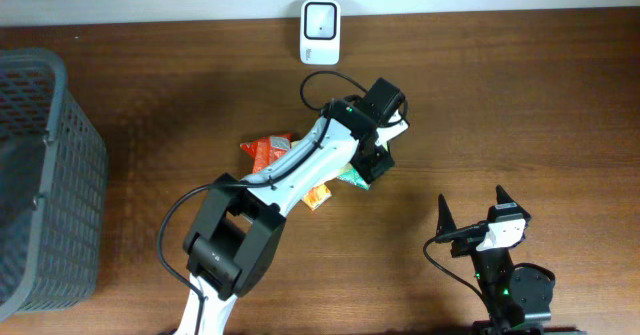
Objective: Scan the item barcode
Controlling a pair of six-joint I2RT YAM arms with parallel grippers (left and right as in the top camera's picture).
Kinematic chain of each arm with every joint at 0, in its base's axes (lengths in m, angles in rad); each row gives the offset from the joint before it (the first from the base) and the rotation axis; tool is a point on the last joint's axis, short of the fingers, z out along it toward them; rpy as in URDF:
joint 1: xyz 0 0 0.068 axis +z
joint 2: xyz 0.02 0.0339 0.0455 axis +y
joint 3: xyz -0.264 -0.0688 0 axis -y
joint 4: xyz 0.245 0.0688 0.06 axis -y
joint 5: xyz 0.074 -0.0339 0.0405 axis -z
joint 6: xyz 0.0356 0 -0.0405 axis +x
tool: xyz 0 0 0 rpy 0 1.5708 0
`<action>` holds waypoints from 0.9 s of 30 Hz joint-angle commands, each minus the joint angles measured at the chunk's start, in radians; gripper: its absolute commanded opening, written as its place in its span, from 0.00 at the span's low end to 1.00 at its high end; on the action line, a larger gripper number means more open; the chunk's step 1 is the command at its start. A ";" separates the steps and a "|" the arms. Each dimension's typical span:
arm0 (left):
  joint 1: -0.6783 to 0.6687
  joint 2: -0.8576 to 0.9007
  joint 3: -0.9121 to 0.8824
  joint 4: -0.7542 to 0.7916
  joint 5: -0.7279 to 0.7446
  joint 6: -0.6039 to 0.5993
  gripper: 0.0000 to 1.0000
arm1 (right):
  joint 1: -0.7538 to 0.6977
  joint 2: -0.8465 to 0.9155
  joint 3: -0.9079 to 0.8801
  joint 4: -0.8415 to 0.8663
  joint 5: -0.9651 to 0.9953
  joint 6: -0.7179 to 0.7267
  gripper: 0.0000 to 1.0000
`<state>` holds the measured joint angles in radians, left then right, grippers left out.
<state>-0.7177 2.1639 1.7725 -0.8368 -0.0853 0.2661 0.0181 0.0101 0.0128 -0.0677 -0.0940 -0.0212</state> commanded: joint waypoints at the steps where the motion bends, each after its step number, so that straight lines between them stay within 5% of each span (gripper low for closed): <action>1: 0.043 -0.123 0.126 -0.027 -0.020 -0.034 0.99 | -0.006 -0.006 -0.007 -0.004 0.001 0.011 0.99; 7: 0.304 -0.357 0.219 -0.176 -0.021 -0.106 0.99 | -0.006 -0.006 -0.007 -0.004 0.001 0.011 0.99; 10: 0.650 -0.486 0.219 -0.271 -0.049 -0.267 0.99 | -0.006 -0.006 -0.007 -0.004 0.001 0.011 0.99; 16: 1.019 -0.504 0.219 -0.292 -0.008 -0.278 0.99 | -0.006 -0.006 -0.007 -0.004 0.001 0.011 0.99; 27: 1.099 -0.504 0.219 -0.336 -0.009 -0.277 0.99 | -0.006 -0.006 -0.007 -0.004 0.001 0.011 0.99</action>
<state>0.3782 1.6810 1.9884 -1.1675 -0.1040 0.0017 0.0181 0.0101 0.0128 -0.0681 -0.0940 -0.0219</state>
